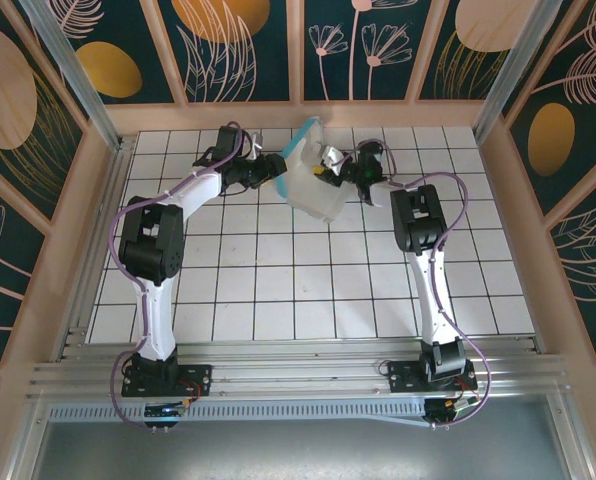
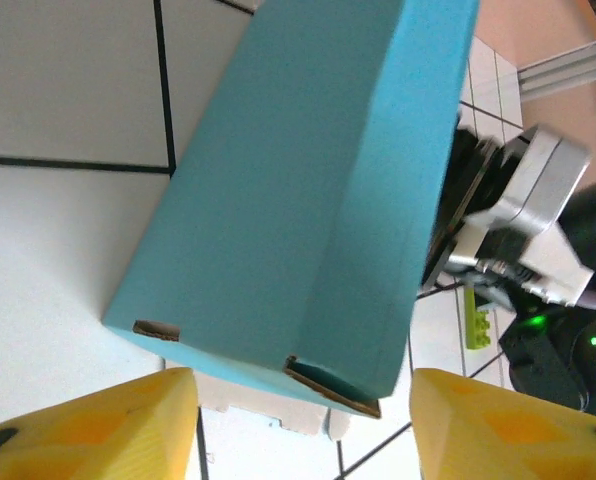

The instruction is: Fold the paper box

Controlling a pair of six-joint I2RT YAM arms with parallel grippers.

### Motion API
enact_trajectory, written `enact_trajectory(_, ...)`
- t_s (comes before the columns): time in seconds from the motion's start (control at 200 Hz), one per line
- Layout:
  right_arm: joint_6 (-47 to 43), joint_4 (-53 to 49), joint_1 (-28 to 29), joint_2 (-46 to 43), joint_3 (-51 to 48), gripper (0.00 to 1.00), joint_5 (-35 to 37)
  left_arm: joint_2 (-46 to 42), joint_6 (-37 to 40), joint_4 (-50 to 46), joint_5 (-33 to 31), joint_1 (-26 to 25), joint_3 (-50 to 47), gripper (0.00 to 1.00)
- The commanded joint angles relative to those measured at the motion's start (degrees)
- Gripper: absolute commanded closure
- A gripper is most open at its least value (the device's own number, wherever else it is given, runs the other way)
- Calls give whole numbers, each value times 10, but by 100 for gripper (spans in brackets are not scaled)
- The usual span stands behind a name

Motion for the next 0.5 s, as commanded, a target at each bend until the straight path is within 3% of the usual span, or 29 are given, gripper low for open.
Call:
enact_trajectory(0.0,64,146,-15,-93,-64,60,6,-65,41,-23,-36,1,5,35)
enact_trajectory(0.215,93,175,-22,-194,-192,56,-1,-78,120,-96,-110,1,81,27)
enact_trajectory(0.39,146,88,-23,-296,-267,40,4,96,243,-315,-57,-1,404,27)
enact_trajectory(0.49,178,-35,-24,-339,-262,32,19,161,272,-337,-39,-1,505,25)
